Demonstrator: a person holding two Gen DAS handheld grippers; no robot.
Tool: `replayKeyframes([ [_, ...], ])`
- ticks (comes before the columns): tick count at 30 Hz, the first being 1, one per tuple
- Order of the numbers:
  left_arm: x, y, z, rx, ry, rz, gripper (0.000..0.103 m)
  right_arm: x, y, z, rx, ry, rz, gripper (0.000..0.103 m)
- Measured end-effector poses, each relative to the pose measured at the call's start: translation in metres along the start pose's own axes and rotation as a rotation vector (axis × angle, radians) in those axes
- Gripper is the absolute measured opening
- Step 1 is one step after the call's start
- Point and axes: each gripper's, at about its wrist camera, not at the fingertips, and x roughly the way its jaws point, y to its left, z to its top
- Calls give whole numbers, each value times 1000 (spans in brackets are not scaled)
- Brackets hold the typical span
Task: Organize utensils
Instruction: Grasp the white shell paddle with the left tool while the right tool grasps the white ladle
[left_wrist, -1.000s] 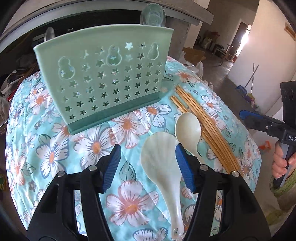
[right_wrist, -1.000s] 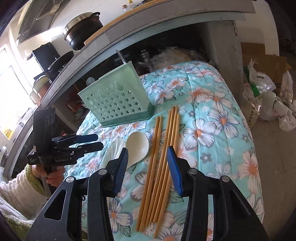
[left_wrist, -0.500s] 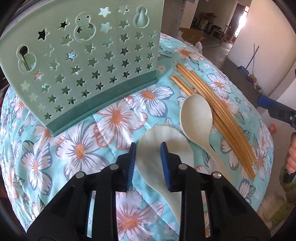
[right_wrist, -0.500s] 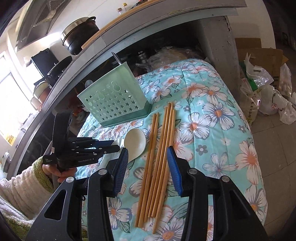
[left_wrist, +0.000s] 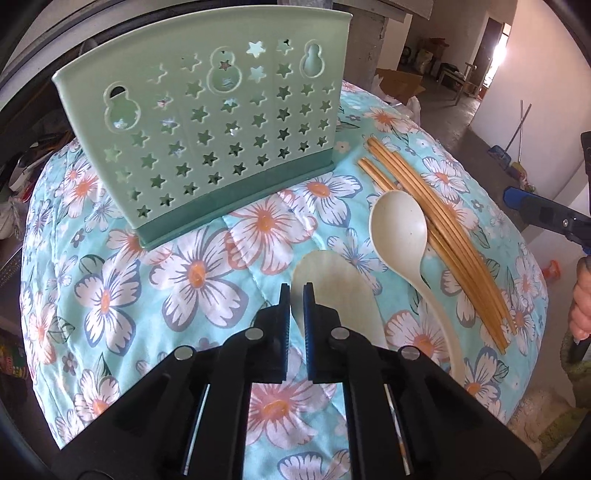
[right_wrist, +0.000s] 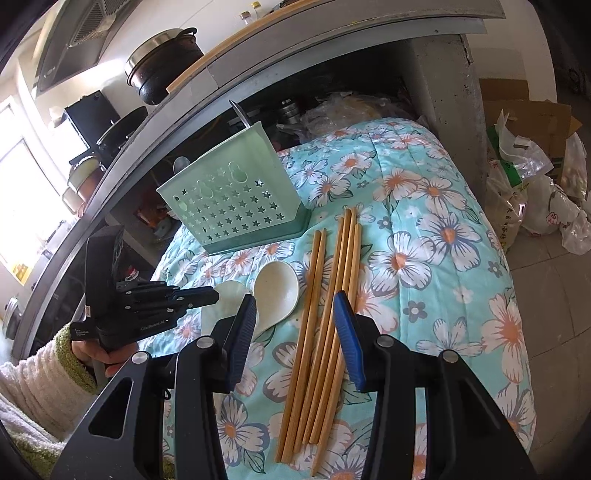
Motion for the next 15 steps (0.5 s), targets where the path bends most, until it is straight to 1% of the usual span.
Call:
replayKeyframes([
  [4, -20, 14, -6, -55, -31, 14, 3, 11, 10, 7, -47, 16, -3, 43],
  [10, -46, 32, -14, -135, -62, 65, 2, 37, 24, 21, -147, 53, -5, 43],
  [15, -64, 38, -18, -180, -83, 153, 1, 69, 27, 32, -204, 106, -23, 43],
])
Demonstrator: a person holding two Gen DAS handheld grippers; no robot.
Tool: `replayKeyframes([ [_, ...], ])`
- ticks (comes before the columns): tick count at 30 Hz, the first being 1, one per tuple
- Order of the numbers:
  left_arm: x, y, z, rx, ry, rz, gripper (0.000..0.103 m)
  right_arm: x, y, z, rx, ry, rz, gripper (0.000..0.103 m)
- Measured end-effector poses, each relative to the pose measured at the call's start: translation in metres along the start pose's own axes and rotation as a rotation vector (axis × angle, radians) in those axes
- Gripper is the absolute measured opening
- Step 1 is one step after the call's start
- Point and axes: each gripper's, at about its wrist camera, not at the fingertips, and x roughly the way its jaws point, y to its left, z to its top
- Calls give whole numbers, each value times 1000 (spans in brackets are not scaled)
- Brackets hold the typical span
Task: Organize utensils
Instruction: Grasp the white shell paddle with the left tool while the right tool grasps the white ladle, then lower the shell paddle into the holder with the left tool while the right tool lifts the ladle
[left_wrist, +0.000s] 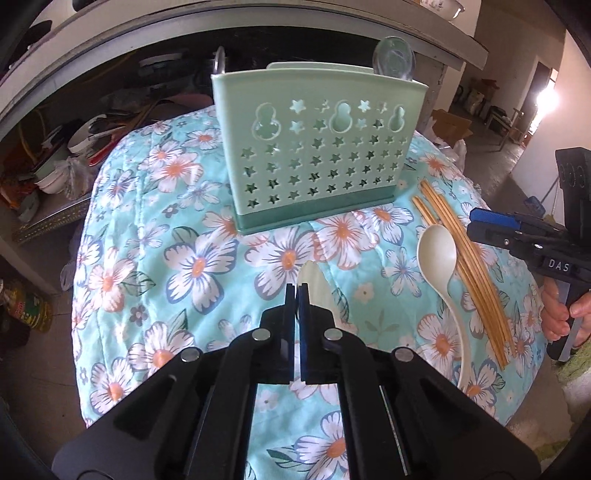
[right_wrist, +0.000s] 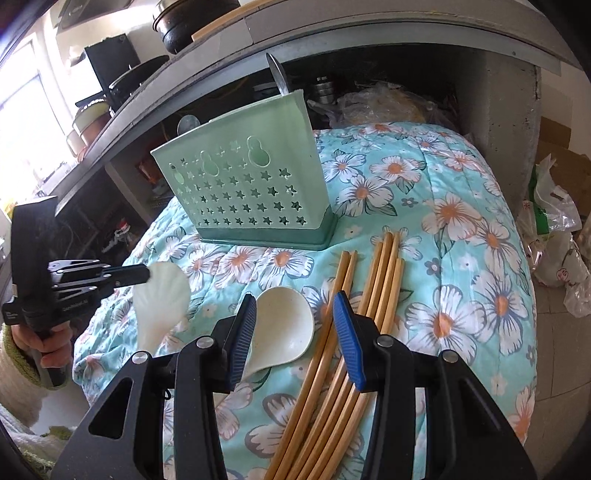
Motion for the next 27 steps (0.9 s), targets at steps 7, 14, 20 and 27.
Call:
replayKeyframes([
  [7, -16, 7, -2, -28, -28, 111, 1, 34, 5, 10, -55, 66, -12, 38],
  [14, -17, 8, -1, -35, -33, 150, 1, 49, 3, 8, -54, 114, -13, 31],
  [20, -13, 9, 0, -43, -28, 171, 1, 50, 4, 5, -59, 131, -3, 17],
  [27, -13, 8, 1, -53, -23, 192, 1, 49, 9, 3, -76, 130, -27, 9],
])
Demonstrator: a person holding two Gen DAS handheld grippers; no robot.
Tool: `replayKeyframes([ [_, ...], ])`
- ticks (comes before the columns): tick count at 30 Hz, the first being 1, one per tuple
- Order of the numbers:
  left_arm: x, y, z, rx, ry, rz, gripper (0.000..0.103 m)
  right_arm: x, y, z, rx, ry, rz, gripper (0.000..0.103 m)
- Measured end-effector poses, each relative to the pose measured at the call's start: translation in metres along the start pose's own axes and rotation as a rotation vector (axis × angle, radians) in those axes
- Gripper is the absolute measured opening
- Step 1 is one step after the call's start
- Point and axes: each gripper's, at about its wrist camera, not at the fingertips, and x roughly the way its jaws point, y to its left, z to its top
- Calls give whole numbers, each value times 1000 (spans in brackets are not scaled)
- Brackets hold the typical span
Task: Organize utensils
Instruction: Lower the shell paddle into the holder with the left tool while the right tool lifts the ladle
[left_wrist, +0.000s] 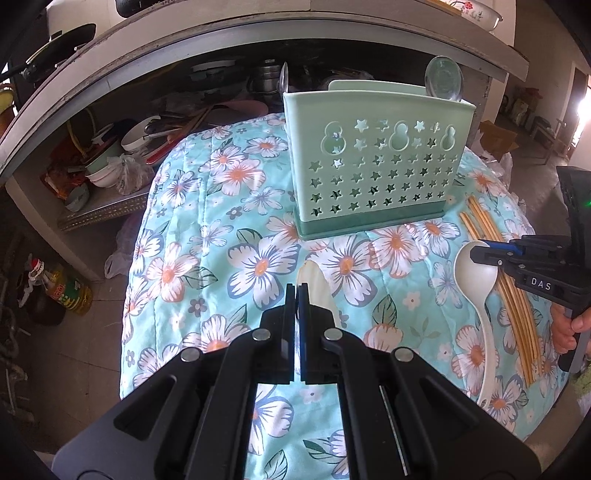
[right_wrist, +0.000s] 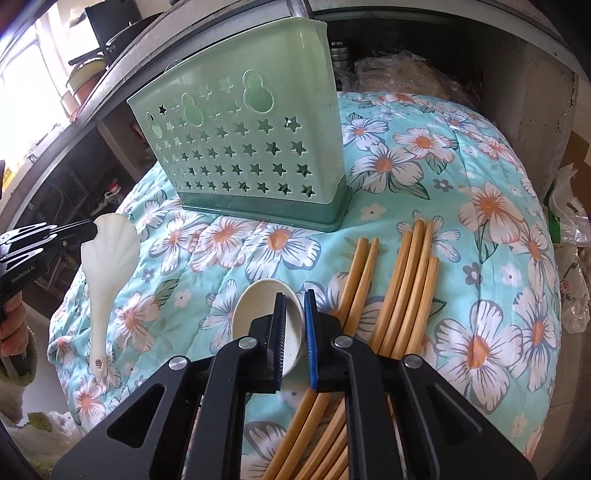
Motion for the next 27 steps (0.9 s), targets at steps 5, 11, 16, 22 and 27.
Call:
replayKeyframes([
  [5, -1, 0, 0, -1, -1, 11, 1, -7, 5, -1, -6, -17, -30, 5],
  [11, -4, -2, 1, 13, -11, 25, 1, -25, 13, 0, -23, -65, -78, 5],
  [16, -6, -4, 1, 18, -19, 34, 1, -50, 23, 2, -53, -124, -135, 5],
  [22, -12, -7, 2, 31, -40, 52, 1, -84, 34, 6, -70, -219, -187, 5],
  [27, -18, -9, 2, 37, -60, 63, 1, -114, 43, 8, -80, -296, -215, 5],
])
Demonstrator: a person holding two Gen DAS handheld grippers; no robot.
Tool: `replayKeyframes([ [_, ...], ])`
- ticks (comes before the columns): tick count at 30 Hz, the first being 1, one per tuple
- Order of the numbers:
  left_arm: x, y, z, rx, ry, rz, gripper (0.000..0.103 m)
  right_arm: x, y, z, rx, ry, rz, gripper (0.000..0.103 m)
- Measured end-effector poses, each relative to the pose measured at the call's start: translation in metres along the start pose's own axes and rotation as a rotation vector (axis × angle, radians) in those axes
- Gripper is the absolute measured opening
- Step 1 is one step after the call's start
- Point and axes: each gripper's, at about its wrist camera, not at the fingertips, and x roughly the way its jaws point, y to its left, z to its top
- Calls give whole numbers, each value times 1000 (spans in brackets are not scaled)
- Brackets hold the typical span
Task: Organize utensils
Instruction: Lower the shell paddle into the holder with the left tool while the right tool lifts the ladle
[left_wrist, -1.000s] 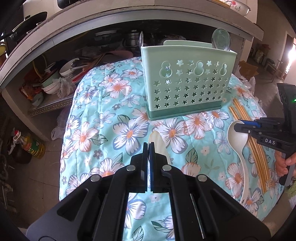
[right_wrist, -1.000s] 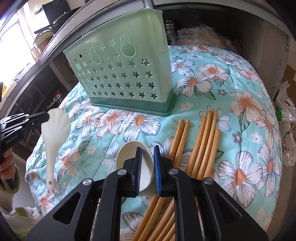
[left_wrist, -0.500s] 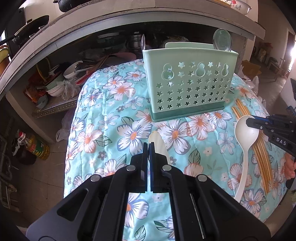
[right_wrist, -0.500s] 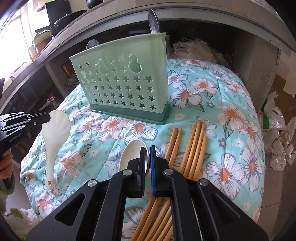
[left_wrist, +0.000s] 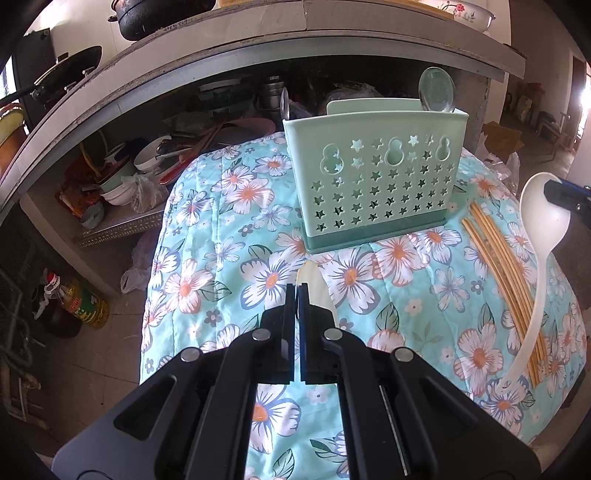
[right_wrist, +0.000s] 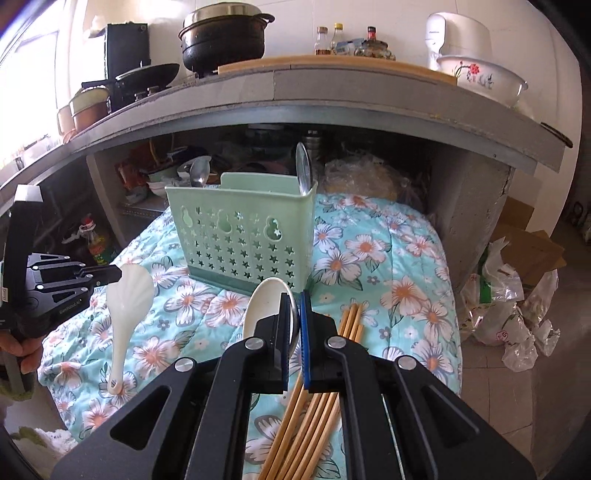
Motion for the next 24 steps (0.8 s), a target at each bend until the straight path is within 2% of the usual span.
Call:
replayKeyframes([
  [11, -21, -2, 2, 18, -59, 41, 1, -55, 0, 10, 25, -140, -59, 5],
  [18, -40, 2, 10, 1, -109, 51, 1, -71, -8, 7, 67, -170, -78, 5],
  [24, -71, 17, 39, -32, -202, 40, 1, -78, -17, 2, 104, -180, -83, 5],
])
